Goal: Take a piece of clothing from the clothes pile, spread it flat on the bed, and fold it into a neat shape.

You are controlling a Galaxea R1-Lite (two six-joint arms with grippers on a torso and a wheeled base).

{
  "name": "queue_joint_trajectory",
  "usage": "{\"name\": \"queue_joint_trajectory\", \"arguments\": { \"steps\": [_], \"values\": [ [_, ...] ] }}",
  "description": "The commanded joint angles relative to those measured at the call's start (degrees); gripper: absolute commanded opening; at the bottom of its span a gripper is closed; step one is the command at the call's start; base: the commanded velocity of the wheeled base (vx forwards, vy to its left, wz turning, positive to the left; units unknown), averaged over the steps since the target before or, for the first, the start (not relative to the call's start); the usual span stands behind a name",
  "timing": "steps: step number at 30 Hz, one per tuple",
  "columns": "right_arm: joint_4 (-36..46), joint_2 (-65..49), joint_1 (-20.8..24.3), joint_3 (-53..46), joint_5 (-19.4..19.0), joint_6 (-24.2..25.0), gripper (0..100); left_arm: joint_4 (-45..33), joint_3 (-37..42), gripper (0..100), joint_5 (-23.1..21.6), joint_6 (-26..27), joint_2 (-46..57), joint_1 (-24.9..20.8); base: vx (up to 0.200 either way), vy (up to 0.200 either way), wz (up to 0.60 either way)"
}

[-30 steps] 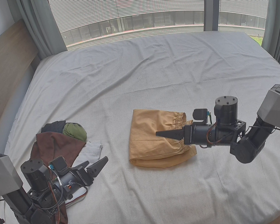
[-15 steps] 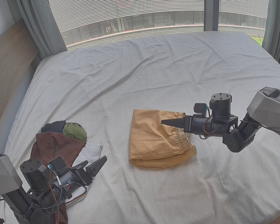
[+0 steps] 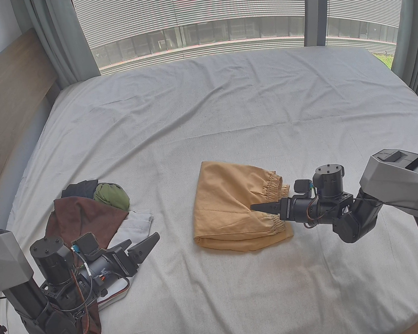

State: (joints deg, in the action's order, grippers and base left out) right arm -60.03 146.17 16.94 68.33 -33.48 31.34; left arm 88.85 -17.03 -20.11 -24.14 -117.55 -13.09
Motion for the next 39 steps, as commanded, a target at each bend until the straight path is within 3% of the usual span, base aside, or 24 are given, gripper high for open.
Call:
{"name": "queue_joint_trajectory", "arguments": {
  "steps": [1,10,16,23,32,39],
  "values": [
    [0.3,1.0,-0.2,-0.5,0.0,0.0,100,0.0,0.1,100,0.0,0.0,0.0,0.0,0.0,0.0,0.0],
    [-5.1,-7.6,0.3,-7.9,-0.1,0.3,100,0.0,-0.5,100,0.0,-1.4,1.1,0.0,0.0,0.0,0.0],
    [-5.5,-35.8,0.5,-24.8,-0.6,0.3,100,0.0,0.2,100,-2.1,-1.5,14.4,-0.8,0.0,0.0,0.0],
    [-4.0,-58.0,-0.4,-36.9,-0.5,-0.1,100,-0.4,5.6,100,-2.4,-1.6,29.8,-1.5,0.0,0.0,0.0],
    [8.6,-82.4,-7.3,-43.9,-0.6,-3.0,100,-0.6,14.0,100,-2.4,-1.2,44.3,-1.6,0.0,0.0,0.0],
    [9.5,-93.4,-11.3,-49.4,-0.6,-6.2,100,-2.0,17.0,100,-2.4,-0.3,50.6,-1.6,0.0,0.0,0.0]
  ]
}}
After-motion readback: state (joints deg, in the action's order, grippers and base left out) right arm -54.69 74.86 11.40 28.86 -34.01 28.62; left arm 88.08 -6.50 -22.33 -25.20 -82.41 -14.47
